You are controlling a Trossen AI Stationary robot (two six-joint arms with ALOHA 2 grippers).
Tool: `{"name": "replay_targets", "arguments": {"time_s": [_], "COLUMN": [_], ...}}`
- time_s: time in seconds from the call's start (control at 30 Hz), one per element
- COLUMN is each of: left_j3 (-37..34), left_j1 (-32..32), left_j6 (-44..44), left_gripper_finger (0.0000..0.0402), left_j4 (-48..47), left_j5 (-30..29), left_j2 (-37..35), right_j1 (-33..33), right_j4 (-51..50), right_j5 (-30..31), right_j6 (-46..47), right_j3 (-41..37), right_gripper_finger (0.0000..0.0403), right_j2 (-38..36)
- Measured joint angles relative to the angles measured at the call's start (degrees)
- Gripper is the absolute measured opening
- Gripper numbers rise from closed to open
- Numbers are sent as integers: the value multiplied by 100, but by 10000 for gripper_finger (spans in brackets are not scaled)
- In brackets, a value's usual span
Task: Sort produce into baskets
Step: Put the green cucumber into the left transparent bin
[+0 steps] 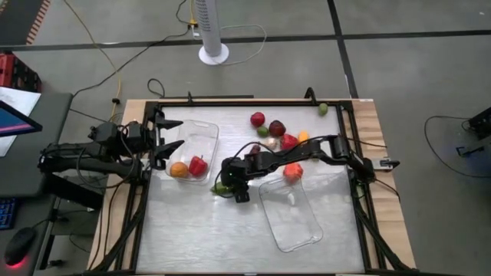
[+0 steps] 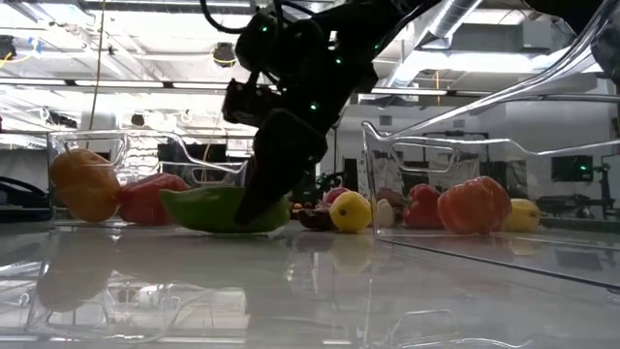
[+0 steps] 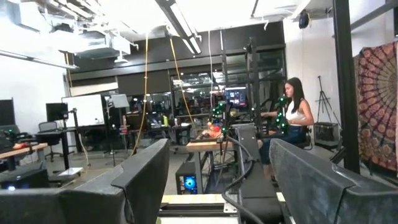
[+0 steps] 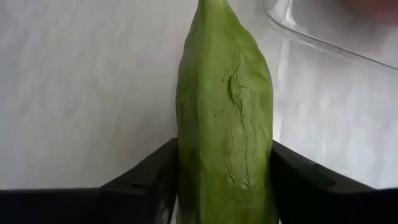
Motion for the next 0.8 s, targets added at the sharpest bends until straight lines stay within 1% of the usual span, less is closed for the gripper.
{"name": "replay_targets", "arguments": {"time_s": [0.1,0.17,0.23,0.3,0.33,0.37,0.4,0.43,0.53,0.6,0.67,0.8], "left_j3": [0,0,0,0,0,0,0,0,0,0,0,0], "left_j1": [0,0,0,0,0,0,0,0,0,0,0,2], "left_j6": [0,0,0,2,2,4,12,21,17,17,32,48], "left_gripper_finger": [265,265,265,265,265,265,265,265,265,265,265,265], "left_j4": [-17,-17,-17,-15,-15,-13,-9,-6,-6,-6,-6,-16], "left_j5": [0,0,0,0,-2,-7,-25,-45,-108,-115,-114,-111], "left_j2": [1,0,0,0,0,0,-2,-2,-2,0,-2,0], "right_j1": [-116,-210,-307,-413,-476,-544,-615,-688,-868,-928,-988,-1056], "right_j4": [-507,-903,-1085,-1010,-819,-528,-199,191,1269,1799,2261,2519], "right_j5": [69,342,790,1311,1479,1507,1395,1152,165,-300,-433,-438], "right_j6": [-201,-286,-391,-521,-568,-587,-591,-589,-589,-576,-578,-617], "right_j3": [217,413,556,633,654,654,654,654,659,660,653,688], "right_gripper_finger": [207,203,210,222,228,233,237,239,242,243,243,248], "right_j2": [-191,-361,-557,-721,-794,-844,-872,-878,-747,-613,-391,-148]}}
